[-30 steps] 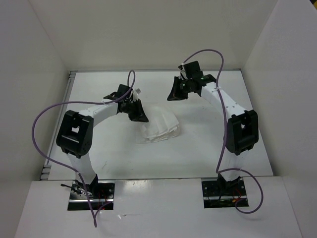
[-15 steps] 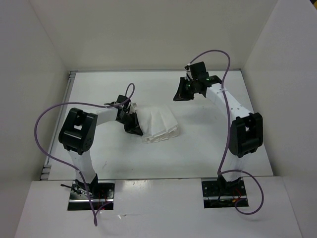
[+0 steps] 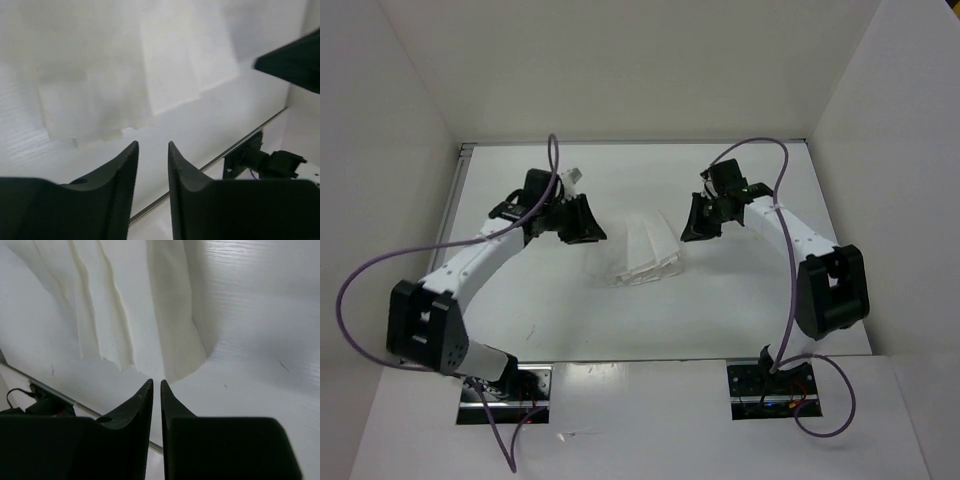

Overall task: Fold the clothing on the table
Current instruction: Fold the skirt

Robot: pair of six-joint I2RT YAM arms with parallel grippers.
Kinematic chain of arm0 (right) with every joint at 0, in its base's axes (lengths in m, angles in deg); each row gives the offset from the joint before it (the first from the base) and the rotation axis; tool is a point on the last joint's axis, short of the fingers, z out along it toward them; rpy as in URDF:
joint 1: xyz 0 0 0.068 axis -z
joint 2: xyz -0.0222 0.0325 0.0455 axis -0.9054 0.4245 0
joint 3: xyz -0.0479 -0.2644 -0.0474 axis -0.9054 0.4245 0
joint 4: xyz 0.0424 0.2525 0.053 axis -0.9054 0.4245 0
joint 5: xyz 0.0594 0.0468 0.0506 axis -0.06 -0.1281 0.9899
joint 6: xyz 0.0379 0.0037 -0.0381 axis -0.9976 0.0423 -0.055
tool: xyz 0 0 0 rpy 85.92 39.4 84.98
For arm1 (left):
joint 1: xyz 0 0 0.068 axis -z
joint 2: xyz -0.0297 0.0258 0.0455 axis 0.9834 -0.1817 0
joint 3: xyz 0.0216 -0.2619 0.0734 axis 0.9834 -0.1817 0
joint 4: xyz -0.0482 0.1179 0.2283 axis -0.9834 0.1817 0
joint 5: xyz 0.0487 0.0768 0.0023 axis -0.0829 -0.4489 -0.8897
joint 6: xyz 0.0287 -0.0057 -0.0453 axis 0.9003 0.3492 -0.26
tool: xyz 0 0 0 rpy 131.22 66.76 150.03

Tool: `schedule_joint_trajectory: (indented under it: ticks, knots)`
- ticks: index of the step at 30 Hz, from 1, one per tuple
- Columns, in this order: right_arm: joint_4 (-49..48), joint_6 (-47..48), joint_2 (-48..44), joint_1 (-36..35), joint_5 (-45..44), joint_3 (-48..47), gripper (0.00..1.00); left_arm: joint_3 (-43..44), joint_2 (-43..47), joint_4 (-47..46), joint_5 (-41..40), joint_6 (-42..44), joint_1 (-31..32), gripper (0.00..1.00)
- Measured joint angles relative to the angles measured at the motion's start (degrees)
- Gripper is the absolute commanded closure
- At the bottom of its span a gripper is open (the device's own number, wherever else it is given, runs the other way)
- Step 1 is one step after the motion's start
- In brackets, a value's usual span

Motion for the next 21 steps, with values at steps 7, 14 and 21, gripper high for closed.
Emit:
schedule_joint_trajectory:
  ticks: [7, 14, 21]
  knots:
    - [-0.5, -0.6, -18.0, 0.8, -9.3, 5.5, 0.8, -3.0, 25.0, -0.8, -5.0, -0.7, -0.8, 0.51]
    - [-2.0, -3.3, -31.0, 1.3, -9.8, 15.6, 0.47, -16.1, 33.4, -1.6, -7.7, -5.4, -1.2, 0.51]
    - [-2.0, -8.3, -44.0, 1.3, -8.2, 25.0, 0.14, -29.0, 49.8, -2.3, -9.9, -14.0, -1.2, 0.54]
